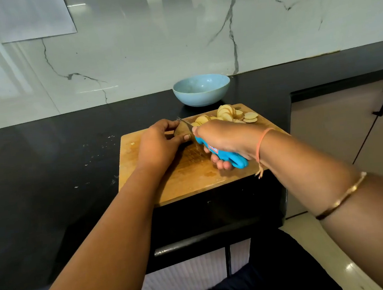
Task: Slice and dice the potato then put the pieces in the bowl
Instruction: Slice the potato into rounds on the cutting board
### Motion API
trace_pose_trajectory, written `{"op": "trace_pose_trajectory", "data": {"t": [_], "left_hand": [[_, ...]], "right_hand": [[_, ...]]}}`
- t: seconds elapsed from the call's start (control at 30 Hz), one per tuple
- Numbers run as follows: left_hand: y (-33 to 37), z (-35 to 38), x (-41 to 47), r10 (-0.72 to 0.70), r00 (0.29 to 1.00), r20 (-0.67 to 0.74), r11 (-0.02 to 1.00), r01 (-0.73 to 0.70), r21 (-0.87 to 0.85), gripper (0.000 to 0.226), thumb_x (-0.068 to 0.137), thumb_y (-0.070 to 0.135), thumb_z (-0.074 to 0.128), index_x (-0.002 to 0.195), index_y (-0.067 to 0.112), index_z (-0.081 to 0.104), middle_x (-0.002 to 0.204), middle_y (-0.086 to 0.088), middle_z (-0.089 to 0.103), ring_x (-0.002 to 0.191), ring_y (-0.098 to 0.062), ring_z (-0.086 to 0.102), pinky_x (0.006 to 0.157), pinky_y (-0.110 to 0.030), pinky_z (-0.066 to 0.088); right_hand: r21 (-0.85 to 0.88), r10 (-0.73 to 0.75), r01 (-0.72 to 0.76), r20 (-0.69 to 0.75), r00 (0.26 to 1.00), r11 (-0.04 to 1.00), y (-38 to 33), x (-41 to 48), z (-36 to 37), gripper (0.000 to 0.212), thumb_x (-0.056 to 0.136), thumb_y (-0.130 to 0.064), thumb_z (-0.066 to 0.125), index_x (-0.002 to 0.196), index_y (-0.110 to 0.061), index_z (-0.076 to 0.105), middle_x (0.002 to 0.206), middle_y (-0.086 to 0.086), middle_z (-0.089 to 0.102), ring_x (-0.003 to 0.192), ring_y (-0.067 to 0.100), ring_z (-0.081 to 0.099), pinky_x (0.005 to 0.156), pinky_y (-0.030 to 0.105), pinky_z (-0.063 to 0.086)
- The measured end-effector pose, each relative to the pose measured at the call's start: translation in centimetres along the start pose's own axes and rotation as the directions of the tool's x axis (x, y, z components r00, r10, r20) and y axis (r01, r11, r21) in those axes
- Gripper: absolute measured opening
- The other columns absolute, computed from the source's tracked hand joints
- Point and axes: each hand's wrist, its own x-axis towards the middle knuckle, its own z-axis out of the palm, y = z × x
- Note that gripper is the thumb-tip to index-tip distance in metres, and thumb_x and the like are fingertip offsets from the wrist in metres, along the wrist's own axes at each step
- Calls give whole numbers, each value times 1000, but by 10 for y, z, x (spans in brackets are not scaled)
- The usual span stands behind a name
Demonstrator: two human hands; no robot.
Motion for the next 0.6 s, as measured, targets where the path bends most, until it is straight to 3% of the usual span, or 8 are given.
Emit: {"op": "trace_pose_trajectory", "data": {"t": [0.17,0.27,0.33,0.43,0.6], "left_hand": [[2,-1,0,-10,1000,16,1000,11,-11,40,80,21,75,118,16,63,122,2,63,91,-5,53,76,-18,44],[3,-2,-2,5,1000,19,1000,-5,-6,35,79,19,75,112,16,65,118,1,64,90,-5,55,73,-16,45],[3,-1,-3,23,1000,12,1000,-23,-1,34,78,17,75,111,15,66,117,1,65,91,-6,56,73,-14,45],[4,0,-4,21,1000,14,1000,-21,-4,36,80,18,74,114,15,65,118,1,65,92,-6,55,73,-13,42],[2,-1,0,-44,999,-2,999,44,-18,39,85,24,69,122,15,61,121,1,63,97,-5,51,81,-19,41]], "right_hand": [[-74,39,-44,-57,998,996,6,-4,4,37,100,-44,37,84,-10,39,61,8,41,22,11,38,31,10,34],[-117,23,-33,-86,996,993,-3,-1,8,27,99,-37,35,91,-12,39,67,8,40,30,12,40,33,11,34],[-121,7,-15,-67,998,993,-7,0,9,25,99,-30,32,84,-10,39,69,7,37,38,12,39,32,9,33],[-111,-3,-4,-61,998,994,-9,-5,6,31,101,-31,34,75,-12,36,69,5,36,27,9,39,30,8,30],[-314,27,-60,-110,994,947,-2,-15,5,39,100,-39,34,72,-13,36,65,5,42,46,12,41,34,11,36]]}}
